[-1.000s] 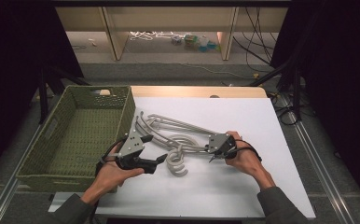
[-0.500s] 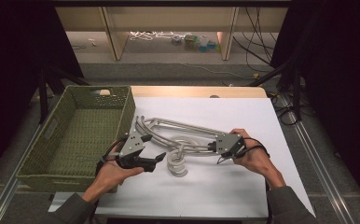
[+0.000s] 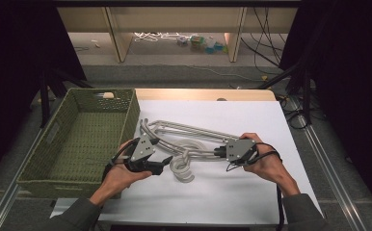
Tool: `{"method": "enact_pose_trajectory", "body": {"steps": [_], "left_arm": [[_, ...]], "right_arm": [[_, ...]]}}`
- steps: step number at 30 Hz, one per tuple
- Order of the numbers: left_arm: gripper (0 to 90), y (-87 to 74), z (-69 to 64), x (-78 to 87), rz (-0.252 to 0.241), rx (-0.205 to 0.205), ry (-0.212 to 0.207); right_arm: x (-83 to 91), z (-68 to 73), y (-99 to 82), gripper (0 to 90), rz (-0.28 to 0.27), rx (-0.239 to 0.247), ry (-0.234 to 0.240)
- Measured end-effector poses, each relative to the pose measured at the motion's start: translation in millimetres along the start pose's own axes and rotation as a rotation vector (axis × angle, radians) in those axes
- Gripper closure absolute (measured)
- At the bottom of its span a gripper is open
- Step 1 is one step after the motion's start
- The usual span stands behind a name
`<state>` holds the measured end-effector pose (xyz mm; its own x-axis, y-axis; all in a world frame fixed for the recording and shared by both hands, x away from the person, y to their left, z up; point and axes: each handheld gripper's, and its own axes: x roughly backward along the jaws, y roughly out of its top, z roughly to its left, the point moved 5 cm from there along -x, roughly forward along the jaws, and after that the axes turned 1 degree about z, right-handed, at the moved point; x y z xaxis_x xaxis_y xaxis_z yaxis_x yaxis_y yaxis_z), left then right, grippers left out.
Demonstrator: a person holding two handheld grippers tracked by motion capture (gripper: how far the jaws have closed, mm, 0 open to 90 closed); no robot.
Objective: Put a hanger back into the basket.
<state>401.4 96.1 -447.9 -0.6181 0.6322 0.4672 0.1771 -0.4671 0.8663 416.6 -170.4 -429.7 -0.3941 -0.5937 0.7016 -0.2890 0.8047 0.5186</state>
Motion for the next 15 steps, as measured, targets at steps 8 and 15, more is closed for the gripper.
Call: {"method": "enact_pose_trajectory", "body": {"steps": [8,15], "left_arm": [[27.4,0.7,0.4,-0.9,-0.006,-0.025,0.021],[30.2,-0.7,-6.9,-3.8,0.011,-0.112,0.001]], "right_arm": [[8.4,1.2,4.5,83.2,-0.045,-0.016,0.015],[15.8,11.0,8.9,83.2,-0.08,-0.01,0.053]]}}
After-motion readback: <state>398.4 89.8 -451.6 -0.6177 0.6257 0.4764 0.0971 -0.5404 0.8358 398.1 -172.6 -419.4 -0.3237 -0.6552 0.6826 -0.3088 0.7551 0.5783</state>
